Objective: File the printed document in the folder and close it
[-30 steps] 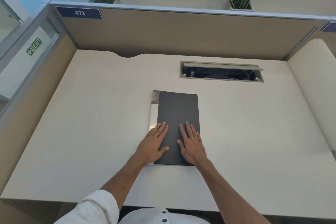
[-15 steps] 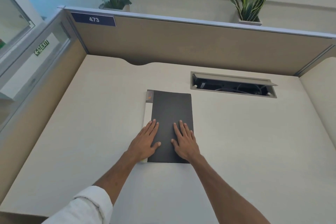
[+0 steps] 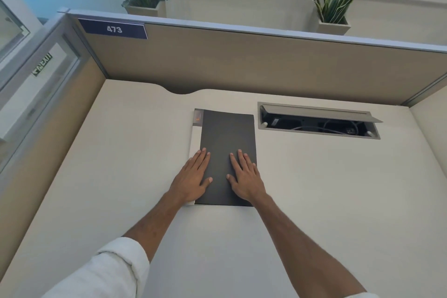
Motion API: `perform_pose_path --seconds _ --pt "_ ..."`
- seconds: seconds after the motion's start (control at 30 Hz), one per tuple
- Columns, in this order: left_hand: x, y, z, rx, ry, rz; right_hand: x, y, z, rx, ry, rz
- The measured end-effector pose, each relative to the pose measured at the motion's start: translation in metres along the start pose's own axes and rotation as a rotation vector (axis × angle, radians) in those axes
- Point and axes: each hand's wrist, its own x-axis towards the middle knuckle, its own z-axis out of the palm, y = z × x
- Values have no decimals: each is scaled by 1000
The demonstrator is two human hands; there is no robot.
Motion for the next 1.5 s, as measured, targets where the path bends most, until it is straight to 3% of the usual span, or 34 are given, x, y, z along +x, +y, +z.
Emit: perform_pose_path --seconds 0.8,1.17,1.5 --pt "117 -13 -37 57 16 -13 109 18 -56 -38 -13 21" --pt "118 -10 -36 97 55 -17 109 17 -57 -55 -17 26" --pt "86 30 -52 134 151 -61 67 8 -71 -29 93 44"
